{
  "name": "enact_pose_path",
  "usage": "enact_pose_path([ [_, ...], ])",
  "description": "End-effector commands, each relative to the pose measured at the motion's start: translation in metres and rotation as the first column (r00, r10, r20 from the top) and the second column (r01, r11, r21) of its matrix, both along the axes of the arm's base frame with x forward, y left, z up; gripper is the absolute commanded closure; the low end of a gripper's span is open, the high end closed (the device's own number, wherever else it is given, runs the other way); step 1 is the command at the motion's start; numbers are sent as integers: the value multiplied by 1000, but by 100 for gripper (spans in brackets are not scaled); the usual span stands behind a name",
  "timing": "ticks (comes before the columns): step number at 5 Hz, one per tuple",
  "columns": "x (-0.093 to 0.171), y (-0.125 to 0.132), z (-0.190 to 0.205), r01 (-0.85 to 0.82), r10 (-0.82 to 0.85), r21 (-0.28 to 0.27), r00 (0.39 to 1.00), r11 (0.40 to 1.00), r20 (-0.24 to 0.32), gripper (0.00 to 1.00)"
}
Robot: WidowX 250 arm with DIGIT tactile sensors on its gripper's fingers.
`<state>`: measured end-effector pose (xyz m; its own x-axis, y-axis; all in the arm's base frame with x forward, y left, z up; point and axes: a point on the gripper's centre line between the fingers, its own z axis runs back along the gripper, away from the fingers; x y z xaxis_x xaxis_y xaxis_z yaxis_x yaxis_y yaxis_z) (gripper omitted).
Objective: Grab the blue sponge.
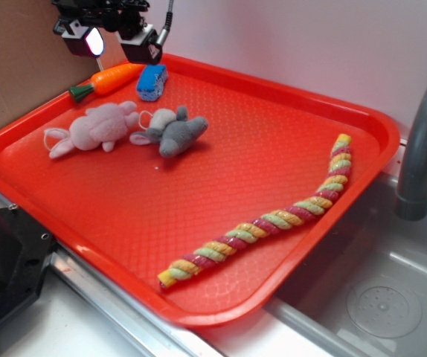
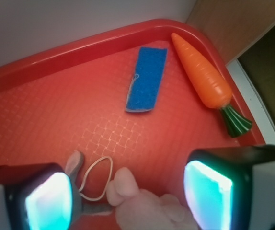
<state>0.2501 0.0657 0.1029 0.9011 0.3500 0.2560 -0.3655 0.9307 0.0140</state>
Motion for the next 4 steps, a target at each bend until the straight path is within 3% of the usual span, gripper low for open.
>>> enact_pose_path([
  [1,36,50,-33,-82,82,-83,997,993,5,0],
  [4,63,47,-63,-85,85,-19,996,996,-4,0],
])
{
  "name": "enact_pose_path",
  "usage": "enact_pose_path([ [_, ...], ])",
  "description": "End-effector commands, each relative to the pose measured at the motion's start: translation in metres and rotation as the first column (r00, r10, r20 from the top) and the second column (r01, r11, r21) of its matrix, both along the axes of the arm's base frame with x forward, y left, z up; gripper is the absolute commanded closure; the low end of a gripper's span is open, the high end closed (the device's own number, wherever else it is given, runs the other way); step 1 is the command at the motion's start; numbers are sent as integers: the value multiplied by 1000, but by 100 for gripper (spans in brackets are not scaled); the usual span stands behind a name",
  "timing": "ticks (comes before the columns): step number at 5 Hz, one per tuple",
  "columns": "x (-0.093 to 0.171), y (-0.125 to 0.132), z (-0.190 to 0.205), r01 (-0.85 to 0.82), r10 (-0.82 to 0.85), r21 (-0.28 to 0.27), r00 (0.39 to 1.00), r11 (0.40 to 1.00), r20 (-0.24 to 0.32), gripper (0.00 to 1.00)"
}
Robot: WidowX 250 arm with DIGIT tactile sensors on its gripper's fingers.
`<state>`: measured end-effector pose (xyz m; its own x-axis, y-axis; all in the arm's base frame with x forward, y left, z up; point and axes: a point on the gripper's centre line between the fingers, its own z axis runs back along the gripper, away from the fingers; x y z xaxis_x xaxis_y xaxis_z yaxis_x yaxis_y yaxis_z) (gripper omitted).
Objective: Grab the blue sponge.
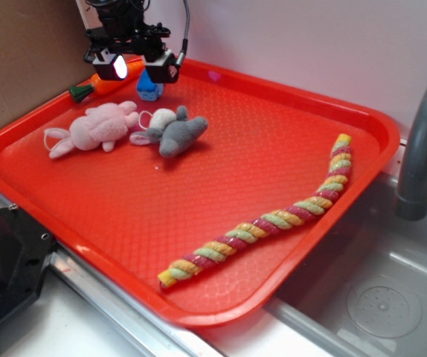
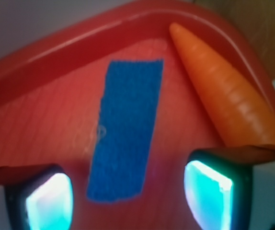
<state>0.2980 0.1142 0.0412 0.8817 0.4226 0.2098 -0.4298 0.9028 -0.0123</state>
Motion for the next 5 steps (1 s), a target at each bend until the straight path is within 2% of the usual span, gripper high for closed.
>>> enact_pose_path([
  [1,18,1,-19,-49,50,52,999,997,-15,0],
  [2,15,3,-28,-58,60,56,998,997,-34,0],
  [3,13,5,-26,-62,64,61,997,996,-35,100],
  [5,8,10,-20,-66,68,54,997,996,-24,100],
])
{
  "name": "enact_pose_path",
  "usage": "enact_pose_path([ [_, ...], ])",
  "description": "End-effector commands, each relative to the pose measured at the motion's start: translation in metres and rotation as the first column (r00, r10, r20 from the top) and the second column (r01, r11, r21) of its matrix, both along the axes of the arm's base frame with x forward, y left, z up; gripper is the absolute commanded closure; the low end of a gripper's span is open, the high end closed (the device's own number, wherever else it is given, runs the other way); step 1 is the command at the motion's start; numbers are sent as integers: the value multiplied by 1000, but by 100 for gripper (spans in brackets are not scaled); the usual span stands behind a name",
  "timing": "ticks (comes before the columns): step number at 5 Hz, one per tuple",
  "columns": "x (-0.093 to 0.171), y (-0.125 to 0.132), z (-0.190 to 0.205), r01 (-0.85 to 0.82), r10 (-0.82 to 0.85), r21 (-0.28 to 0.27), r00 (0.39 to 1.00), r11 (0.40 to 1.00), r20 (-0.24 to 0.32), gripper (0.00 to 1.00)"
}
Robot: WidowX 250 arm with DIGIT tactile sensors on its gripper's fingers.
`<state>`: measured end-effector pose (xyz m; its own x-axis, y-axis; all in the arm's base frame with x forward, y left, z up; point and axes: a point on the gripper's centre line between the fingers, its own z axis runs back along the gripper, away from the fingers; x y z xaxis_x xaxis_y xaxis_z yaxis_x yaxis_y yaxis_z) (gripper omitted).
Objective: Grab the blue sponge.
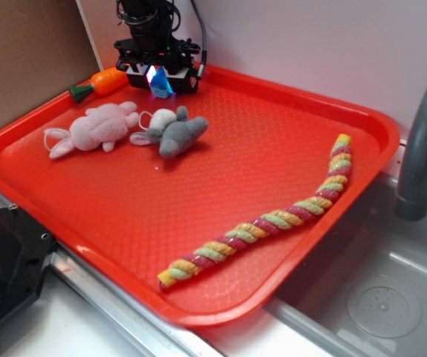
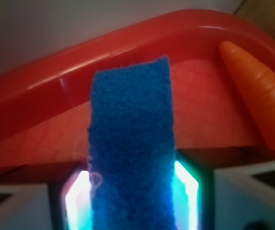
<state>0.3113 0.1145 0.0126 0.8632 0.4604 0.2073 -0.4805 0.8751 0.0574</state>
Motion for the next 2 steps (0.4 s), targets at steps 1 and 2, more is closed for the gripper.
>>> enact_pose_path([
  [1,-8,7,14,9,-9,-32,1000,999,14,100],
  [2,-21,-42,64,116,-113,-74,993,990,40,100],
])
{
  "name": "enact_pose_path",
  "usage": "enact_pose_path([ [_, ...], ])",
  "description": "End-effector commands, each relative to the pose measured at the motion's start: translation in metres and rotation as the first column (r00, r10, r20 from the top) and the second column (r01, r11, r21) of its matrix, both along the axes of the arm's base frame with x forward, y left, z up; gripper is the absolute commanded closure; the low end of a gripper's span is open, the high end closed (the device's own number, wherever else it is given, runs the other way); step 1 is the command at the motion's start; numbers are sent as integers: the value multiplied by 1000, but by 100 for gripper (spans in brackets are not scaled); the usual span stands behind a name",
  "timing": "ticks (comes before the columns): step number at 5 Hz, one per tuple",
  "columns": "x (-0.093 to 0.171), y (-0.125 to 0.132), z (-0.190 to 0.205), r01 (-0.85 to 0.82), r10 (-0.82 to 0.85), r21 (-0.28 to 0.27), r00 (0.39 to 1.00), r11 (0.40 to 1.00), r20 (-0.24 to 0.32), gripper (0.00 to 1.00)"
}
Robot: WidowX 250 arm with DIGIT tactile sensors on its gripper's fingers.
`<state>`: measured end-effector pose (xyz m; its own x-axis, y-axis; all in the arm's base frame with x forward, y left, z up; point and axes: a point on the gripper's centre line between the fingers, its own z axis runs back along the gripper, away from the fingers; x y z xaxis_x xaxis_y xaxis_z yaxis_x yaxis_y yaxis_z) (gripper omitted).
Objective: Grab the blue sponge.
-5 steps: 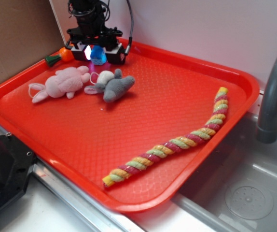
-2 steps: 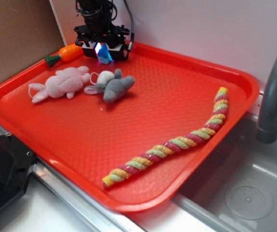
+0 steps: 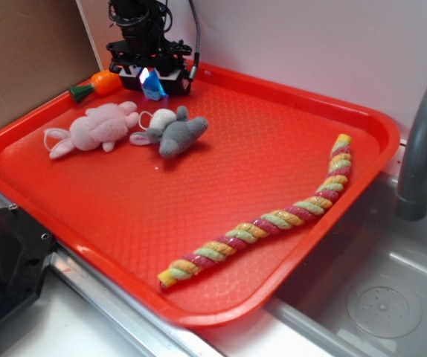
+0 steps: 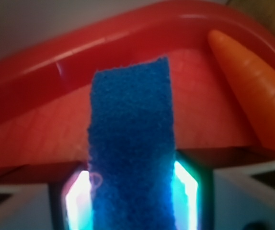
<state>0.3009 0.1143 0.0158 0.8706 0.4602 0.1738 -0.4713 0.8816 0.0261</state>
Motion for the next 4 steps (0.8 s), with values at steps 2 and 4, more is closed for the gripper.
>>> enact_pose_path([
  [2,-57,-108,162,405,-399,-78,913,911,80,100],
  [4,-70,-121,180,481,-490,-138,871,866,-38,100],
])
